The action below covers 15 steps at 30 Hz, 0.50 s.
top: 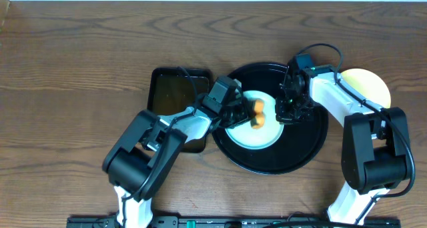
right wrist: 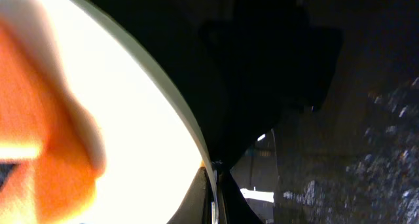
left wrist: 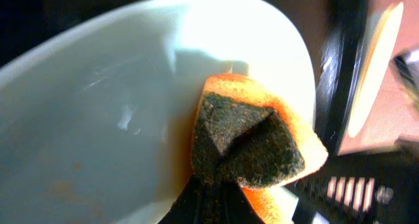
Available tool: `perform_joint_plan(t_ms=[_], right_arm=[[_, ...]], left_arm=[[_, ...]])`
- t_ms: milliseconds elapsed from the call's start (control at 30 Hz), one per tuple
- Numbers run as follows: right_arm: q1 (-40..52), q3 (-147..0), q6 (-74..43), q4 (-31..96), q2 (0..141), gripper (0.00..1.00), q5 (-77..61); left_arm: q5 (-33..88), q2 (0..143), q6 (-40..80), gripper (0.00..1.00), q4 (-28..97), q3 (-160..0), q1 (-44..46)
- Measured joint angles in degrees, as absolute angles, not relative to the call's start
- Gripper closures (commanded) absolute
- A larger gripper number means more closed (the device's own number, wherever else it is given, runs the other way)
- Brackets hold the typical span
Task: Clean dirty plates on tray and stack at the side
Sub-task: 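Scrub the pale green plate with the sponge in the left gripper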
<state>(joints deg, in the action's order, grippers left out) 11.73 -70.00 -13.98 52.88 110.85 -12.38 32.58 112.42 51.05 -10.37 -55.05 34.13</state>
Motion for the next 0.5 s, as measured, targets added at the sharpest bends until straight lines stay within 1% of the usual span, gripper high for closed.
perform_joint_plan(t_ms=[100,200,333,433,500], right_arm=[[11.9,-70.0,-13.9,53.0,110.8,0.99,-12.4],[12.0,-70.0,-13.8,52.9,110.8,0.99,-12.6],[12.0,-70.0,-13.8,52.9,110.8,0.99,-12.6],[12.0,-70.0,-13.8,52.9,110.8,0.99,-12.6],[12.0,-70.0,-13.8,52.9,110.8,0.99,-13.0]], left_arm=[[32.7,110.5,47.4,0.92,-3.4,-55.2,34.2],[29.8,108.4,42.7,0.93,1.7,-55.2,34.2],[21.9,105.3,35.1,0.93,6.3,-55.1,33.9],[14.4,103.8,31.3,0.92,7.5,-55.0,33.1],[11.9,103.6,29.9,0.92,7.3,-55.0,32.6]])
